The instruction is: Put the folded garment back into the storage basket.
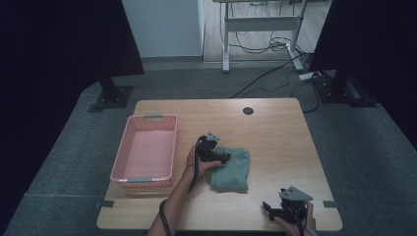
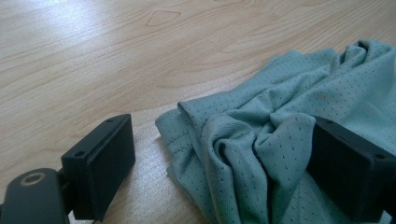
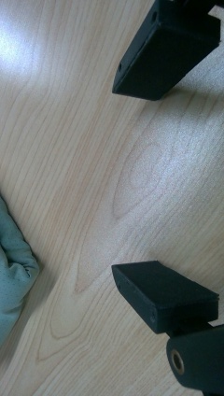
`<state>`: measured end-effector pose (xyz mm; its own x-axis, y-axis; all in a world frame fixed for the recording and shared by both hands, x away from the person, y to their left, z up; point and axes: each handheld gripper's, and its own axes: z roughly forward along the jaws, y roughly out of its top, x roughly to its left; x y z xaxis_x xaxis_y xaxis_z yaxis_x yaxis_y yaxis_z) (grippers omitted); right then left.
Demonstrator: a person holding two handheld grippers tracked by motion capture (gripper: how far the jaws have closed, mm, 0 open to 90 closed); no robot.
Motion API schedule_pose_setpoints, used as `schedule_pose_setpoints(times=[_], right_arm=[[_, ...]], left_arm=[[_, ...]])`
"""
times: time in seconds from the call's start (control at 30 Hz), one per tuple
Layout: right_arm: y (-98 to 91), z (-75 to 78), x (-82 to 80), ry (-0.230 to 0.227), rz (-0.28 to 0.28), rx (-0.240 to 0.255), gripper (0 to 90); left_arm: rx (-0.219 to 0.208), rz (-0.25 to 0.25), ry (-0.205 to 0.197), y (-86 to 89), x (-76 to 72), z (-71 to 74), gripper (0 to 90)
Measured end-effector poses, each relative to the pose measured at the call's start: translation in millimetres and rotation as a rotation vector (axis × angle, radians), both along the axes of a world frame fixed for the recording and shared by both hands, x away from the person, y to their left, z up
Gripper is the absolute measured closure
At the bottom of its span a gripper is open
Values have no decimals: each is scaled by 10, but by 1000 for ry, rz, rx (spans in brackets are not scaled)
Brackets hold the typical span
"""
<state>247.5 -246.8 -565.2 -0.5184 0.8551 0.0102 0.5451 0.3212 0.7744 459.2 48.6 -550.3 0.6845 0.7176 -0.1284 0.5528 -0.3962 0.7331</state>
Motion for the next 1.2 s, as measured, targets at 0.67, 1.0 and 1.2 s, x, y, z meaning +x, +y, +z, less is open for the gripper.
schedule_pose_setpoints(times=[0.67,1.0,1.2], right_arm=[[0,-1,4,-2,0,0,115],[-1,-2,1,-2,0,1,115],[-1,-1,-2,-1,-1,1,115]], left_arm=[[-181,-32,60,8,-81,-39,566],[-74,-32,-89,-165,-289,78,643],[-36,-20,-157,-184,-408,208,650]])
